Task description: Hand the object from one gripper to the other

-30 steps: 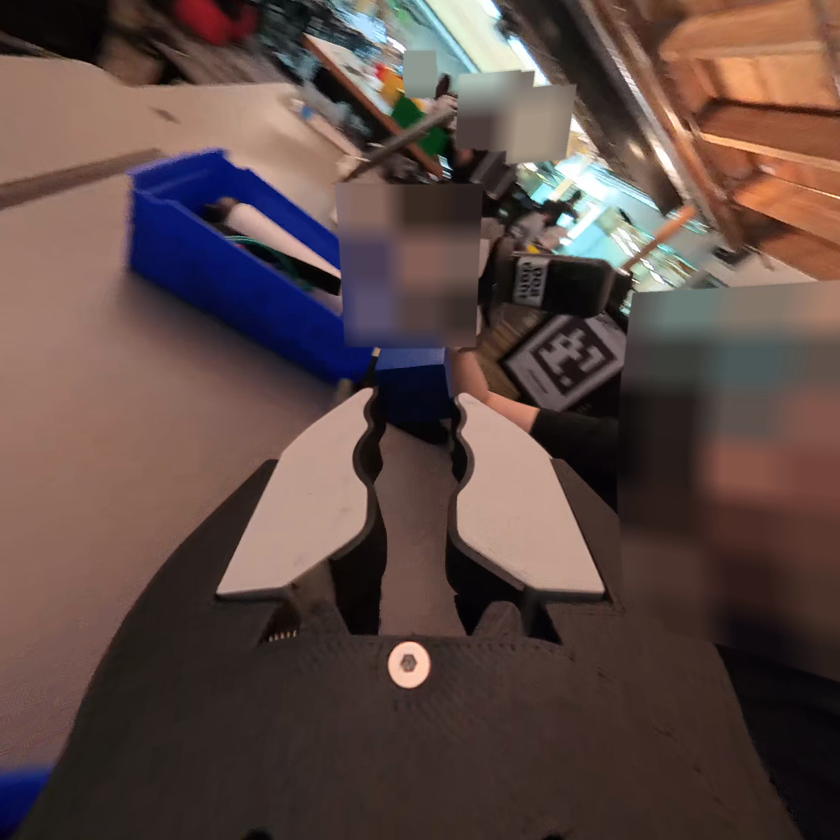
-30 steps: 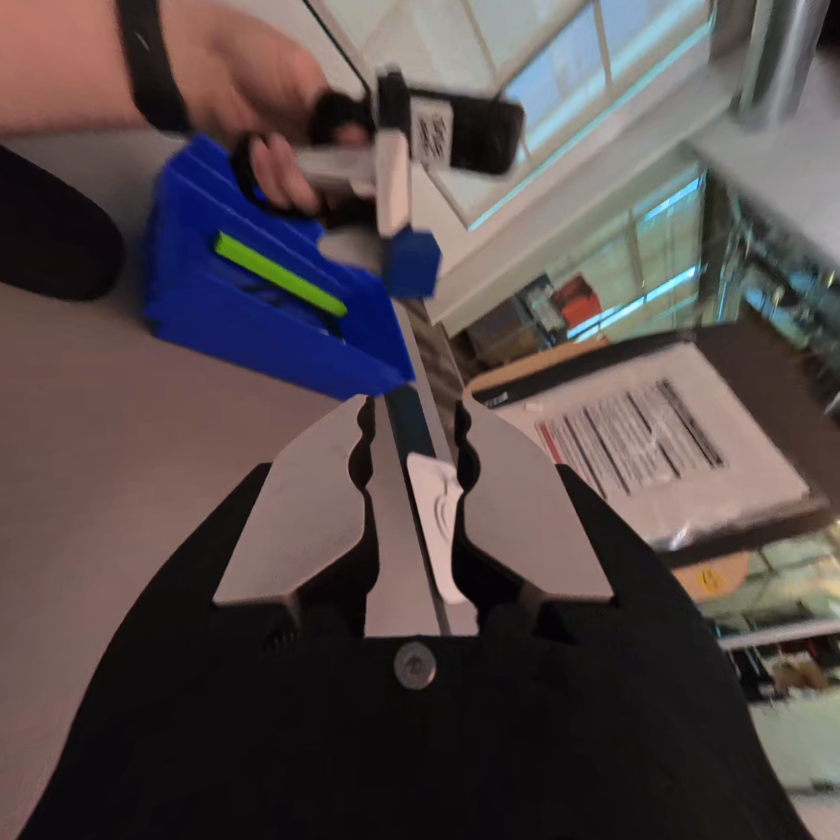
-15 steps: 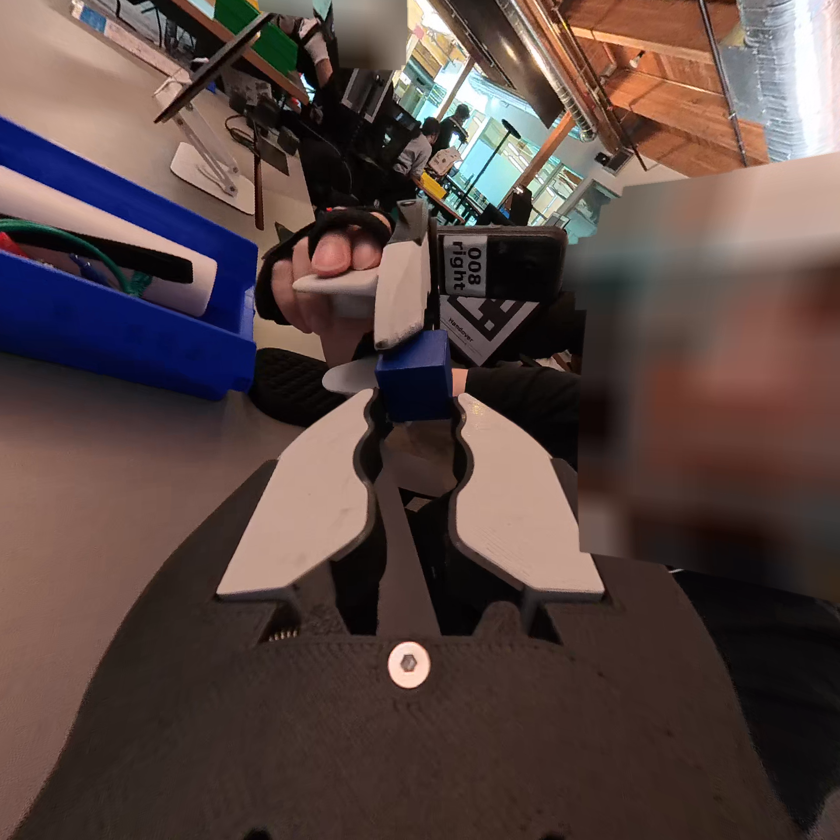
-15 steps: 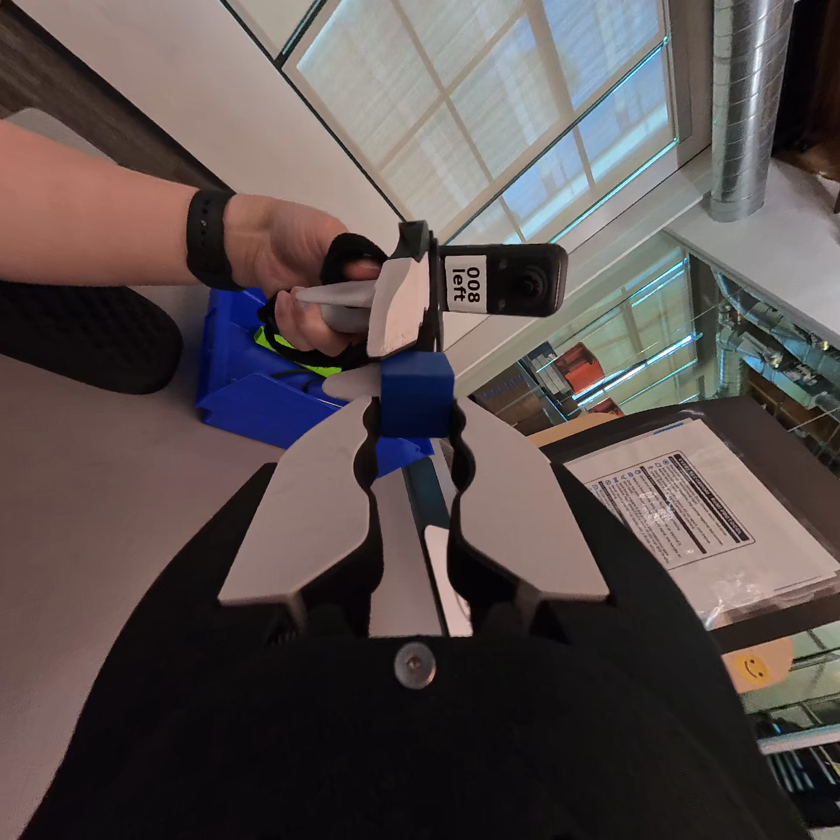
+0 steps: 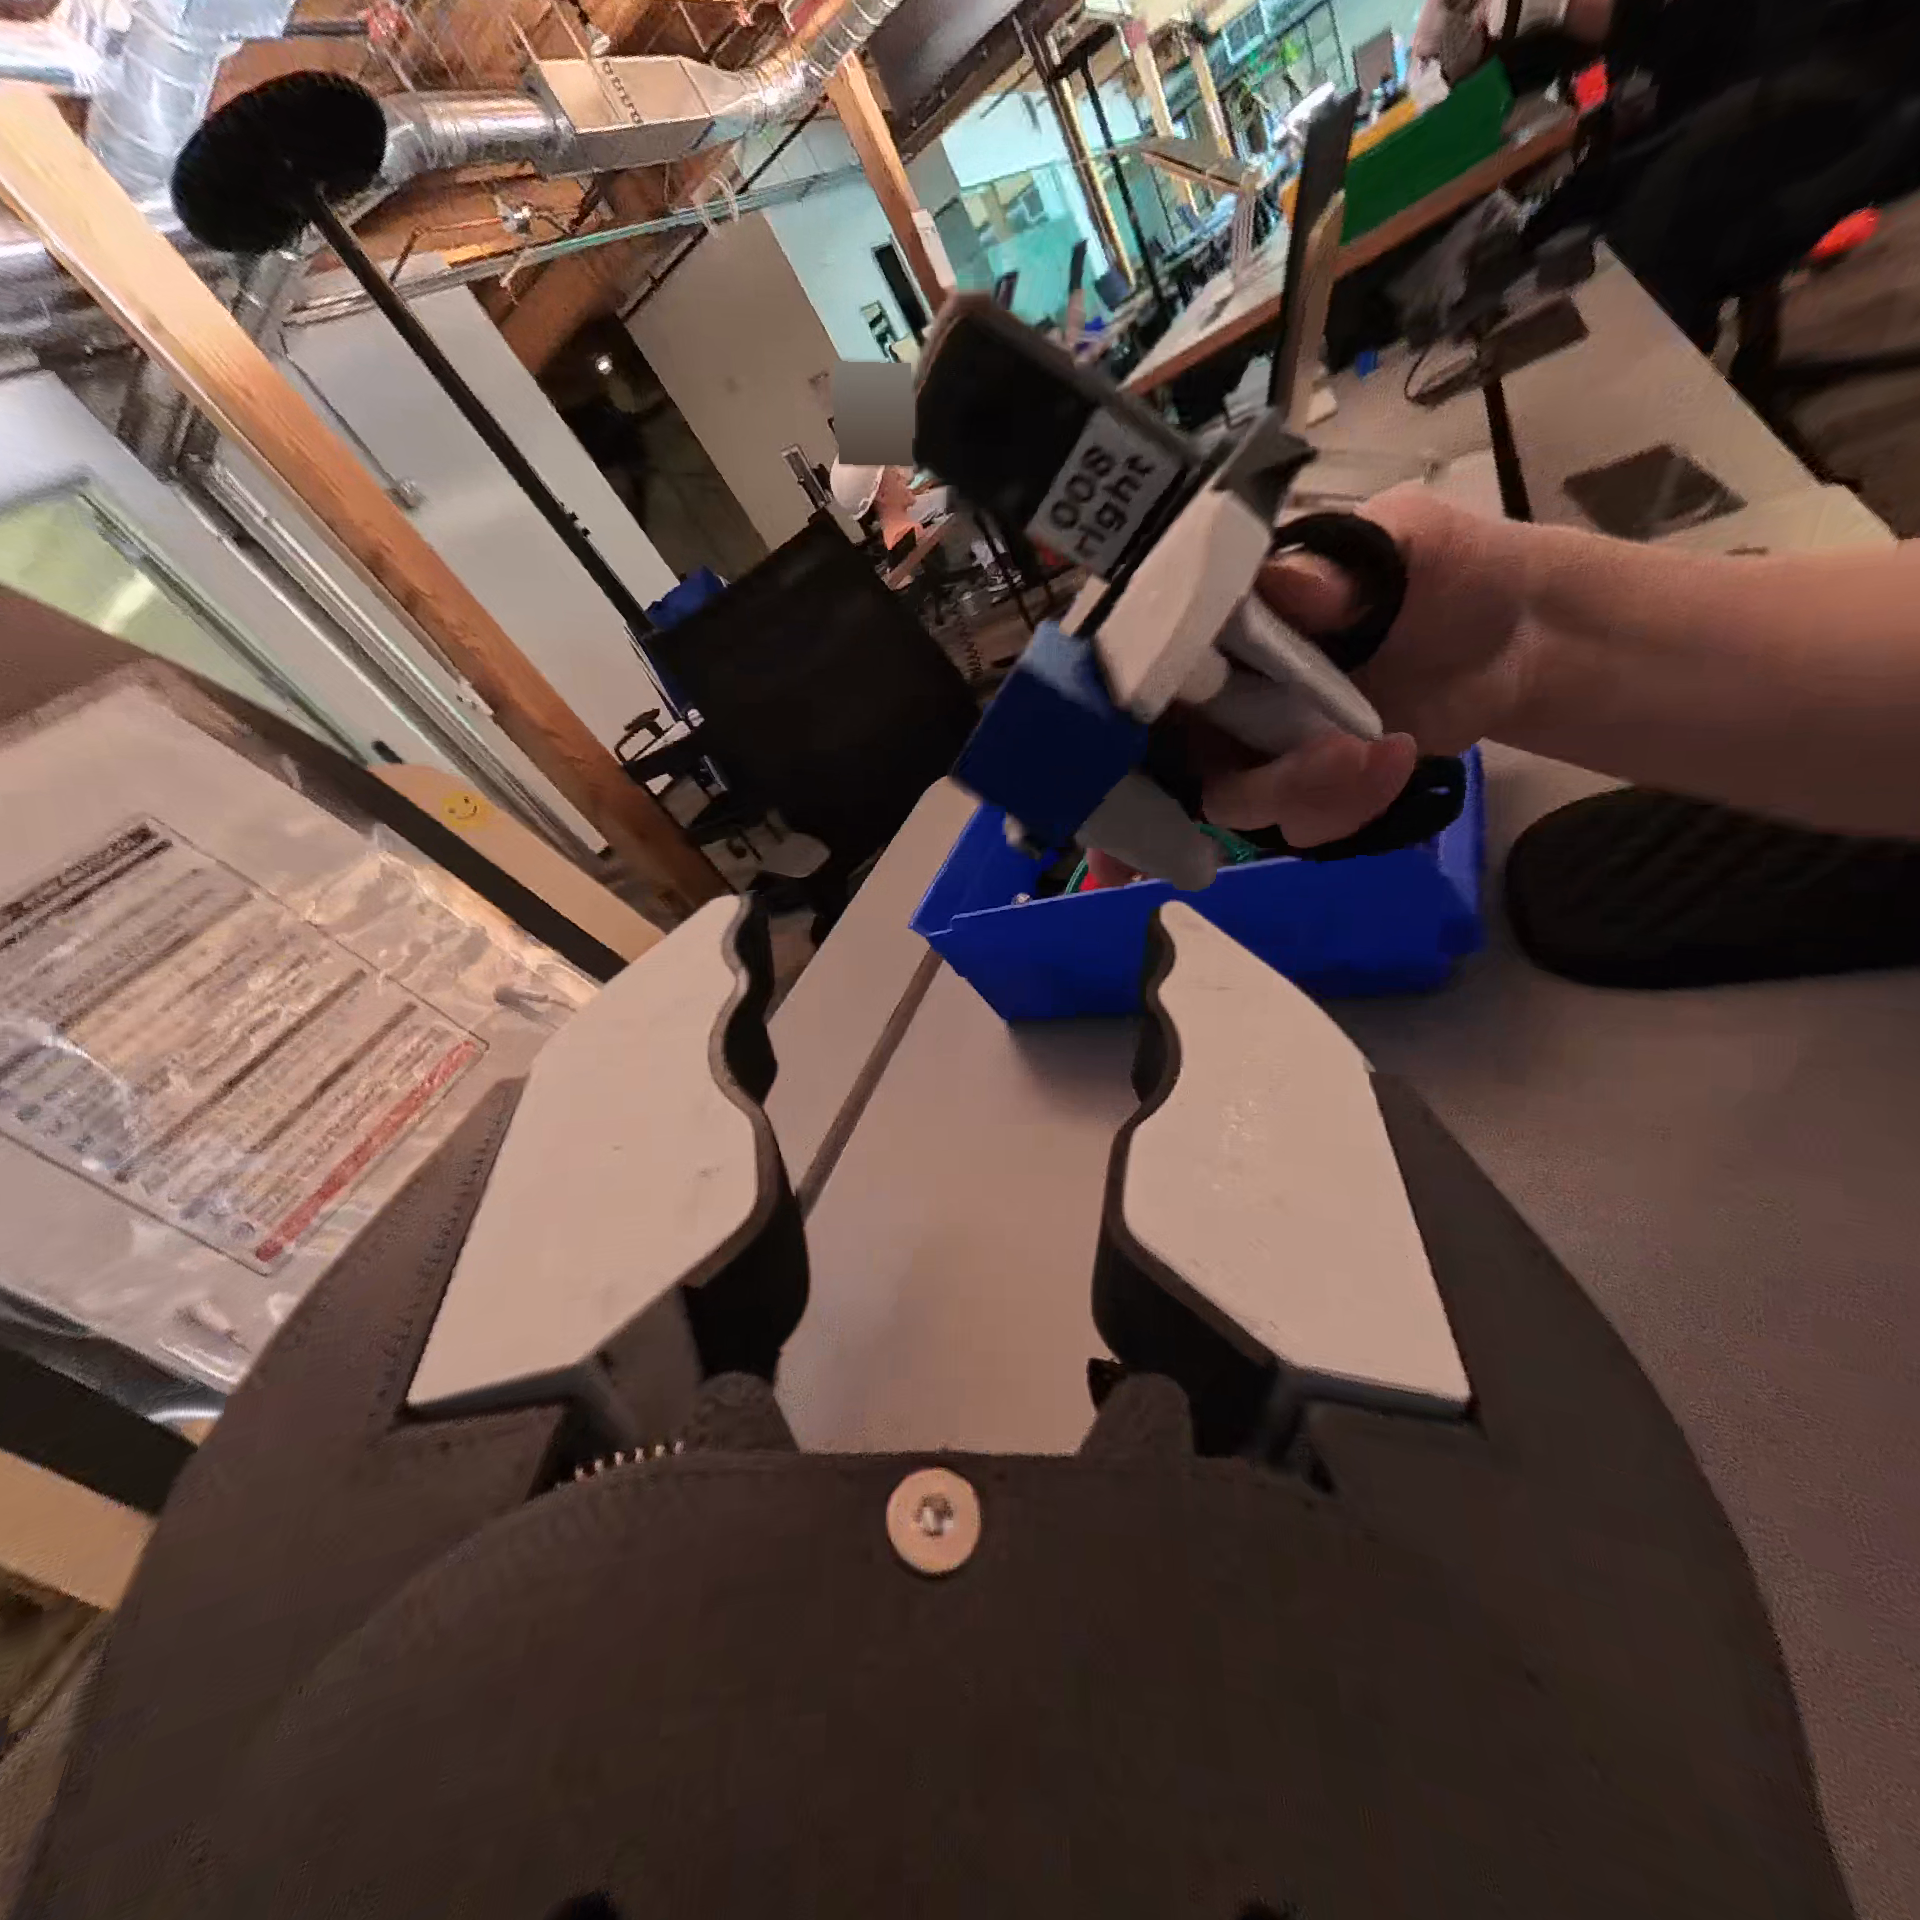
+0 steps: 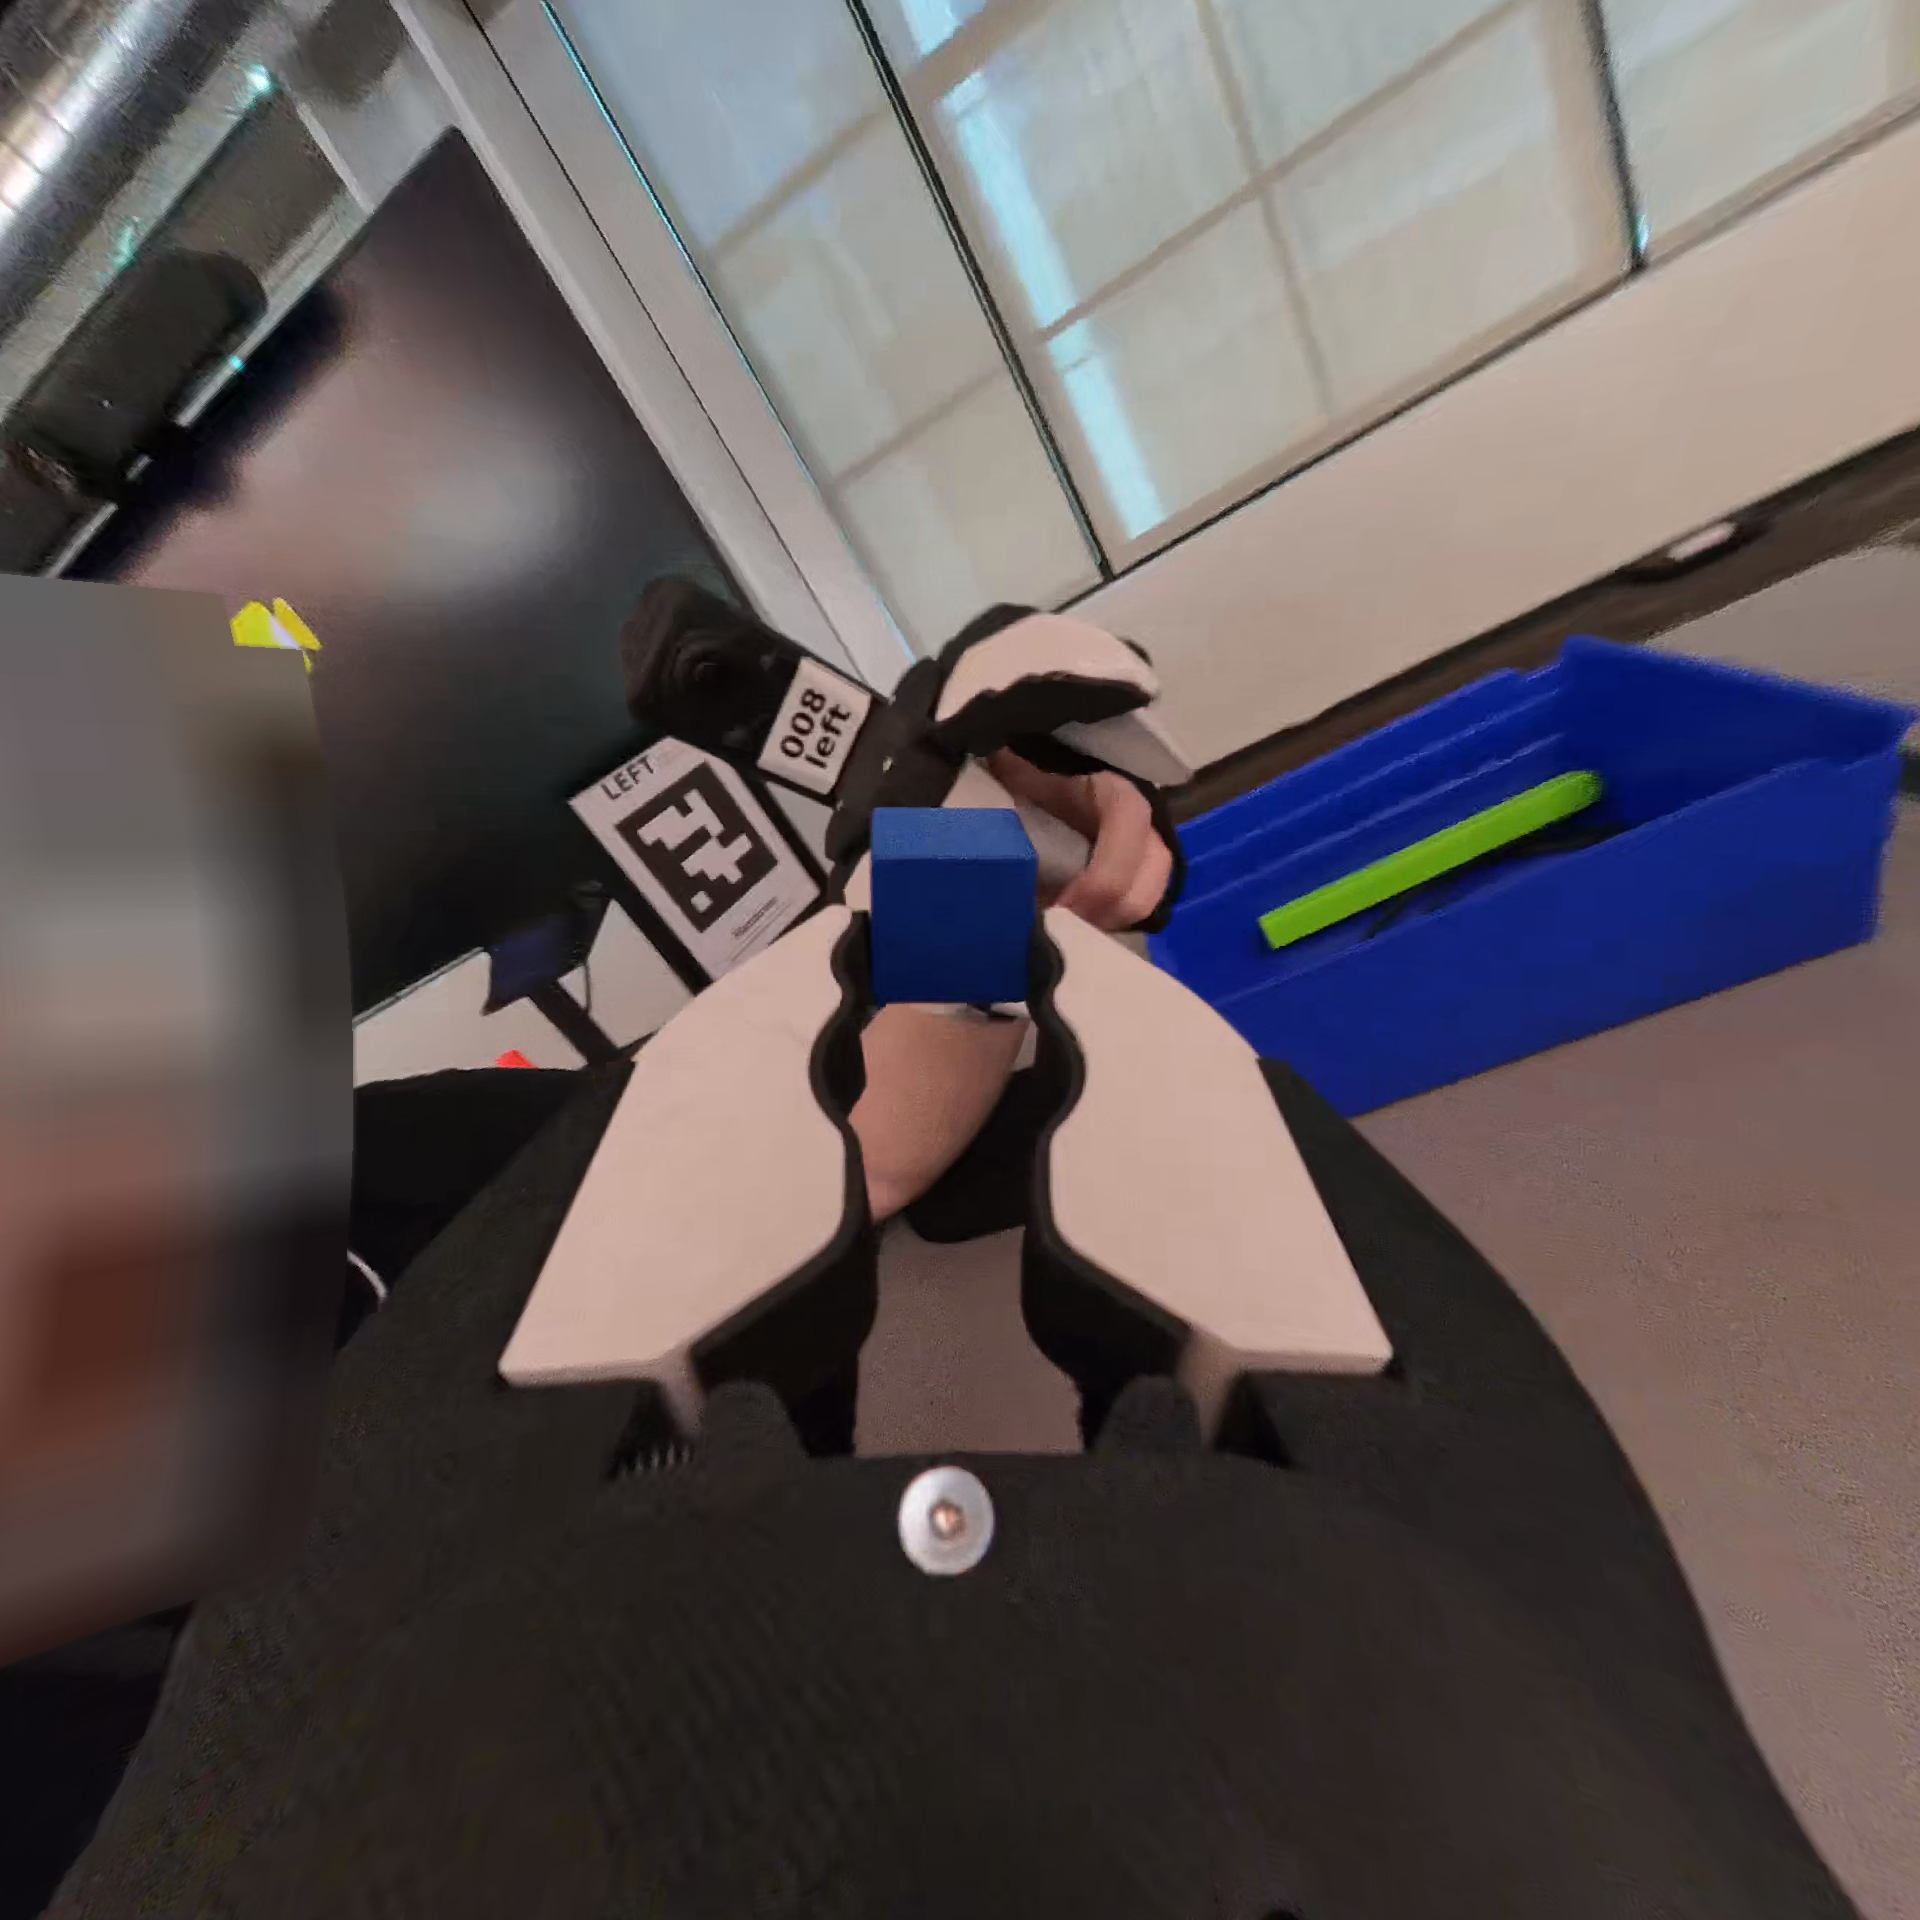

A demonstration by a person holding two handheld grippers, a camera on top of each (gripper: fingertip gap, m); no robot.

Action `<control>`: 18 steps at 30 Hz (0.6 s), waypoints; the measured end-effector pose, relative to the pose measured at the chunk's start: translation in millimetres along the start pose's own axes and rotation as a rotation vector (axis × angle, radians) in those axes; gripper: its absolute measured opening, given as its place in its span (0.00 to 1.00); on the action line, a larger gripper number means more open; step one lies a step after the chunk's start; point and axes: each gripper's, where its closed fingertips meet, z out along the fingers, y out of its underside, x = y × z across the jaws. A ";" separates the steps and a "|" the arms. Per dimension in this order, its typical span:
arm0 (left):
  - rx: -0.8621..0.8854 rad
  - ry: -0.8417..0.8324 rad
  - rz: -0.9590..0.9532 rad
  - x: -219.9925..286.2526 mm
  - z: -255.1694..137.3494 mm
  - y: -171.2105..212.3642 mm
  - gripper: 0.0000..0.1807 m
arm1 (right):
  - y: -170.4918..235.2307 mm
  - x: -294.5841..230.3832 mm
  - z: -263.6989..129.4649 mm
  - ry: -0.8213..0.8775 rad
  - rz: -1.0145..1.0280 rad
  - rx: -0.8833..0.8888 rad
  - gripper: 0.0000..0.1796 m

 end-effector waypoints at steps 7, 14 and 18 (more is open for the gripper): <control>-0.083 -0.055 0.251 17.0 12.0 7.2 0.28 | 23.8 1.0 15.3 -0.037 0.114 -0.094 0.16; -0.059 -0.093 0.315 17.3 11.8 3.6 0.16 | 8.0 11.0 10.0 -0.002 0.063 0.010 0.28; 0.082 -0.063 0.120 13.0 4.1 -19.3 0.16 | -23.7 13.1 -12.5 0.030 -0.149 0.184 0.38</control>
